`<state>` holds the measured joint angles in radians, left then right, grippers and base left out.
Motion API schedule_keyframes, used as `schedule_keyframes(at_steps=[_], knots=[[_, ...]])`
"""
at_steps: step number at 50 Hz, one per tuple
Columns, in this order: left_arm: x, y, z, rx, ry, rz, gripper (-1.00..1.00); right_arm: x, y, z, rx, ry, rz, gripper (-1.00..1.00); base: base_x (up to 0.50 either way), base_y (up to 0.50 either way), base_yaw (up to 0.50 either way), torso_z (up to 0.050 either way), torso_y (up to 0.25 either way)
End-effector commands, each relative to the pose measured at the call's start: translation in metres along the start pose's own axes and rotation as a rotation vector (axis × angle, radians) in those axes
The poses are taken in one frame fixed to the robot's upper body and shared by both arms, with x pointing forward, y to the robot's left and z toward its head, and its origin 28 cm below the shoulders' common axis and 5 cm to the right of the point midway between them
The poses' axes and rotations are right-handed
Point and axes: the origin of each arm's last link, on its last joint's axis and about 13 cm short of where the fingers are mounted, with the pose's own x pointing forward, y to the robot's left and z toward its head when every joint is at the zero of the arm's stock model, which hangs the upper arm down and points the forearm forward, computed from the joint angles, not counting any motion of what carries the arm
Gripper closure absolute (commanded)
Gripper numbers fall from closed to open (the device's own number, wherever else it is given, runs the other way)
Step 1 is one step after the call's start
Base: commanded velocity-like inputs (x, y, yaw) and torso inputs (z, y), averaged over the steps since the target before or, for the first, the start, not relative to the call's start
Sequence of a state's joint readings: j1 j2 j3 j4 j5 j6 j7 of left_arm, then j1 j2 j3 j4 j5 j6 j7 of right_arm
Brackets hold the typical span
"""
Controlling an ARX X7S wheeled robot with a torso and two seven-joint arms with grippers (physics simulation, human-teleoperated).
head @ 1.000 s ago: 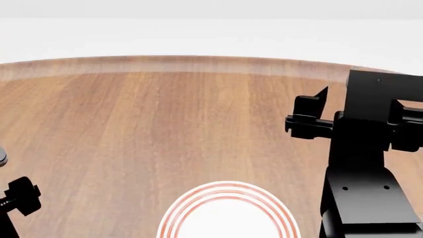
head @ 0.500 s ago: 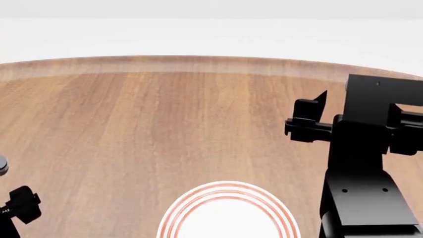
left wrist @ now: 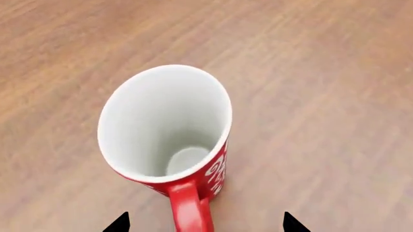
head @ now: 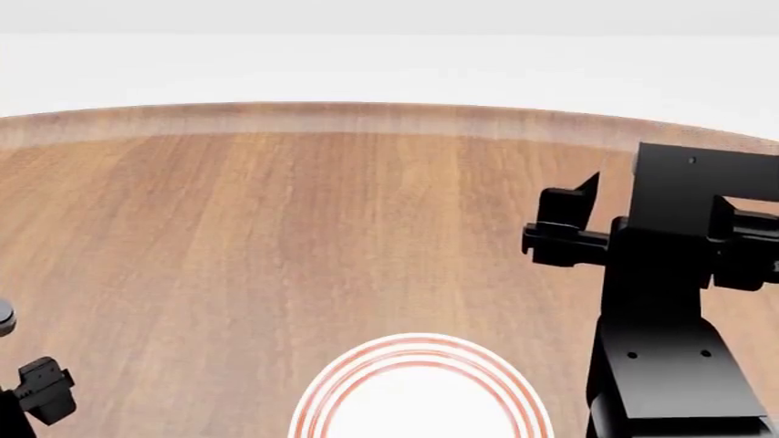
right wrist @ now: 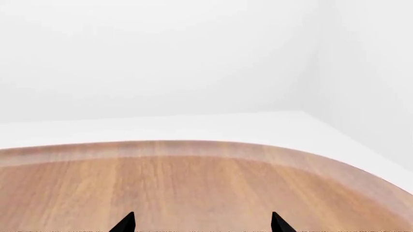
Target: Pick up the red mug and put it on the plate
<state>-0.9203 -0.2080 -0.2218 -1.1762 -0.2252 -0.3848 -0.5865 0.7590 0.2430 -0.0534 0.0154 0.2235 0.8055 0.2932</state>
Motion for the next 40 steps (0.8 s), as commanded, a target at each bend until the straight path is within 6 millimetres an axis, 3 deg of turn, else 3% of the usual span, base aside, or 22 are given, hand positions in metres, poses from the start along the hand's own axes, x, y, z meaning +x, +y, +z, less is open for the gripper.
schedule_keyframes(at_steps=[1, 13, 14, 40], knots=[[0.0026, 0.0017, 0.0000, -0.018, 0.055, 0.010, -1.00, 0.0002, 0.0002, -0.0037, 0.002, 0.006, 0.001, -1.00, 0.00, 0.00, 0.00, 0.000, 0.000], [0.0027, 0.0015, 0.0009, -0.048, 0.065, 0.016, -1.00, -0.0001, 0.0001, -0.0065, 0.002, 0.010, 0.005, -1.00, 0.00, 0.00, 0.00, 0.000, 0.000], [0.0028, 0.0016, 0.0011, -0.055, 0.066, 0.019, 1.00, 0.0001, 0.0000, -0.0068, 0.003, 0.010, 0.004, -1.00, 0.00, 0.00, 0.00, 0.000, 0.000], [0.0027, 0.0006, 0.0018, -0.040, 0.035, 0.009, 1.00, 0.0008, 0.0011, -0.0065, 0.004, 0.013, 0.011, -1.00, 0.00, 0.00, 0.00, 0.000, 0.000]])
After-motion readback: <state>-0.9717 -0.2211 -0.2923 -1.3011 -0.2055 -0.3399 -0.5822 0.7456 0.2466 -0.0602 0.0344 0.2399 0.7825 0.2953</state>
